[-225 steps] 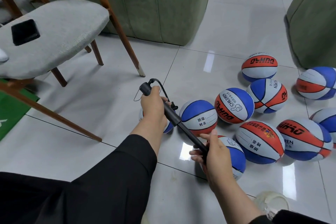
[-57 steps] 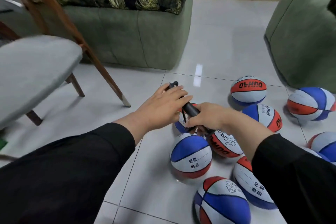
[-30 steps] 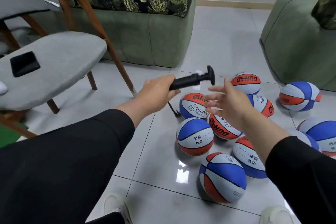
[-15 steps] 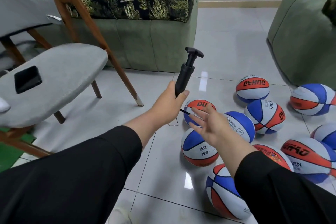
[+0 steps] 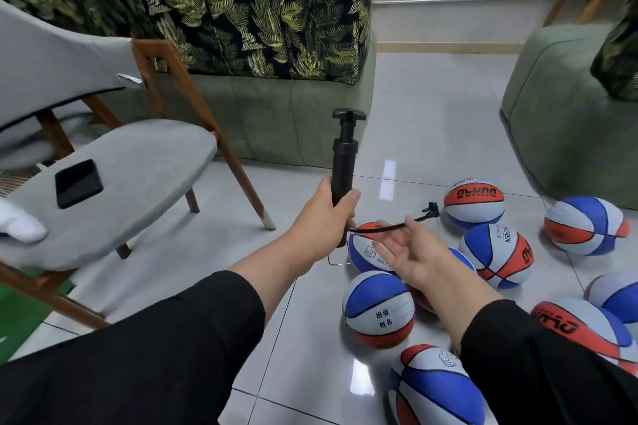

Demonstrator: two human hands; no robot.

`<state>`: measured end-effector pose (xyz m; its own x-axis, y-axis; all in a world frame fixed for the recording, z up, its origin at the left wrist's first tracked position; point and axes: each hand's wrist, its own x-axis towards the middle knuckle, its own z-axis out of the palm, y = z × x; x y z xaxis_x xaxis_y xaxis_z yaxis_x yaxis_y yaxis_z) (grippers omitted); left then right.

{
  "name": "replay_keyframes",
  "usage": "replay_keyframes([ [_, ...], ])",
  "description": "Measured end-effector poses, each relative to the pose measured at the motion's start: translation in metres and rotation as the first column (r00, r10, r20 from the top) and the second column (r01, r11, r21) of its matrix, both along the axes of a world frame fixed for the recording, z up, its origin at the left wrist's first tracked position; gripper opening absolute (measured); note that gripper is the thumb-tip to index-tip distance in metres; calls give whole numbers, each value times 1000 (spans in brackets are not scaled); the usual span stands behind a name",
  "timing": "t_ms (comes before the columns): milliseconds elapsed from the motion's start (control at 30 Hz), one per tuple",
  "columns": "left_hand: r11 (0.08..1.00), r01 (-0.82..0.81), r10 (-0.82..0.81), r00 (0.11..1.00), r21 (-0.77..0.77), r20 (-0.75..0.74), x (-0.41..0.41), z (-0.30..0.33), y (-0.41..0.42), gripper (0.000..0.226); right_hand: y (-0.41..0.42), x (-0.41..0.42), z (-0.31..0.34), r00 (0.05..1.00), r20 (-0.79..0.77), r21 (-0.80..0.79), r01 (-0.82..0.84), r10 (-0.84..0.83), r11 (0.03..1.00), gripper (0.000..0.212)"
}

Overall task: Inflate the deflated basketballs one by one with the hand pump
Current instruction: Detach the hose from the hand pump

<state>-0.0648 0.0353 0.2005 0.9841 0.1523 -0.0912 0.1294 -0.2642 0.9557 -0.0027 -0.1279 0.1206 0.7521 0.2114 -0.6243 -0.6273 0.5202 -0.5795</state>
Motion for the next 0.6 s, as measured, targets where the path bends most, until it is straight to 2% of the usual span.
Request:
replay_keyframes([
  [67,999,-3,2,1000,-42,-9,-2,3,0,7,-4,11,17,985,39,79,167,-171,983,21],
  [133,998,-2,2,1000,-60,-14,-1,4,0,8,-11,19,42,962,166,12,217,-216,976,13],
  [167,997,-16,15,1000,-73,-13,1,4,-1,8,-15,22,53,949,267,-77,192,-166,978,14],
  [233,992,-64,64,998,-110,-2,7,5,-6,9,-19,24,73,901,432,-297,94,46,950,24],
  [333,980,-102,110,993,-171,39,17,9,-21,10,-21,18,97,805,525,-516,42,277,856,31],
  [467,925,-157,177,984,-346,29,24,16,-45,30,-25,6,116,725,603,-552,77,333,831,32],
  [500,922,-155,172,985,-355,18,25,16,-49,32,-28,5,118,716,618,-542,88,325,836,31],
  [600,966,-90,99,995,-244,25,26,11,-58,23,-34,2,118,691,636,-556,100,344,825,29],
])
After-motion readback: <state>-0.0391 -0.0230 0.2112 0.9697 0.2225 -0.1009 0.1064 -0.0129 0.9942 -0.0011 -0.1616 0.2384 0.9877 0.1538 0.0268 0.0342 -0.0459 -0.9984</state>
